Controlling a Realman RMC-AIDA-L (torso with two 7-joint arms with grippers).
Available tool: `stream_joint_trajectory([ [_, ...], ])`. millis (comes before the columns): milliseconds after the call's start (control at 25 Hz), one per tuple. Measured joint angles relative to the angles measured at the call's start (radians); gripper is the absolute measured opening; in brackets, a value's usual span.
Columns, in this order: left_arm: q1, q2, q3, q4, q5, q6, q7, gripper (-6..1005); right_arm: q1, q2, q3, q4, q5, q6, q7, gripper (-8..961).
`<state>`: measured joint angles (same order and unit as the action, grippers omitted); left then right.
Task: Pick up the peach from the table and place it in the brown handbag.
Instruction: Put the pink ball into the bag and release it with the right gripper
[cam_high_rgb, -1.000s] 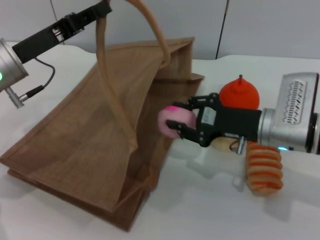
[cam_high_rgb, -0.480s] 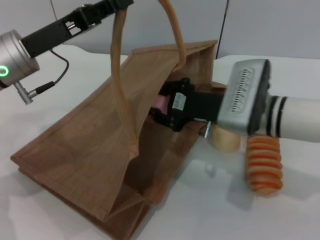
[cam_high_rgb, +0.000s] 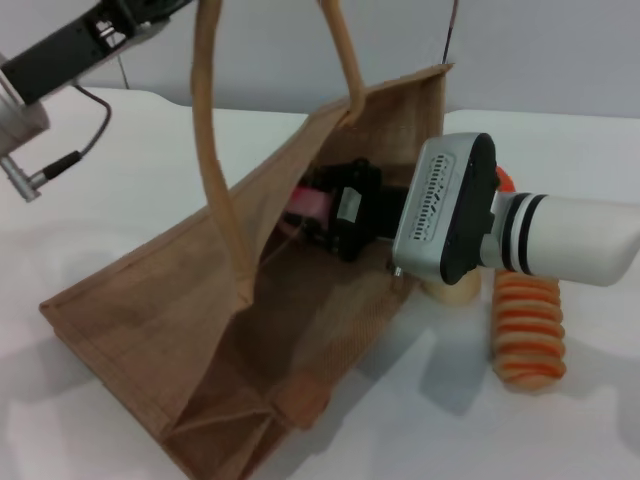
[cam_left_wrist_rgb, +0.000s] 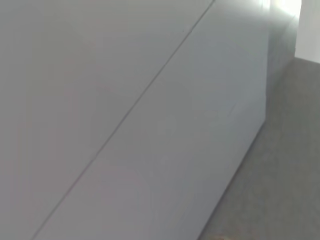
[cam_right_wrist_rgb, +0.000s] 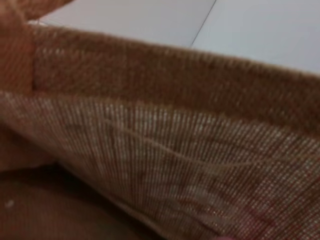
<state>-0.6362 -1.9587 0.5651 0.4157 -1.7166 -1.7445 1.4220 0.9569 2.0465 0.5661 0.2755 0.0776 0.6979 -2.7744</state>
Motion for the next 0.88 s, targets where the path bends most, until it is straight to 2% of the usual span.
stream_joint_trajectory([
  [280, 0.026, 0.005, -0.03, 0.0, -0.003, 0.025, 0.002, 131, -0.05, -0.007, 0.023, 0.038, 0.002, 0.038, -0.002, 446],
  [520, 0.045, 0.007, -0.056, -0.001, 0.0, 0.057, 0.007, 131, -0.14, -0.018, 0.102, 0.026, 0.002, 0.164, -0.003, 676],
  [680, 0.055, 0.009, -0.056, -0.002, 0.0, 0.119, 0.008, 130, -0.198, -0.021, 0.166, -0.034, 0.002, 0.306, -0.001, 739],
  [880, 0.055, 0.011, -0.05, -0.024, 0.007, 0.198, 0.02, 130, -0.256, -0.022, 0.255, -0.198, 0.002, 0.556, 0.012, 818],
])
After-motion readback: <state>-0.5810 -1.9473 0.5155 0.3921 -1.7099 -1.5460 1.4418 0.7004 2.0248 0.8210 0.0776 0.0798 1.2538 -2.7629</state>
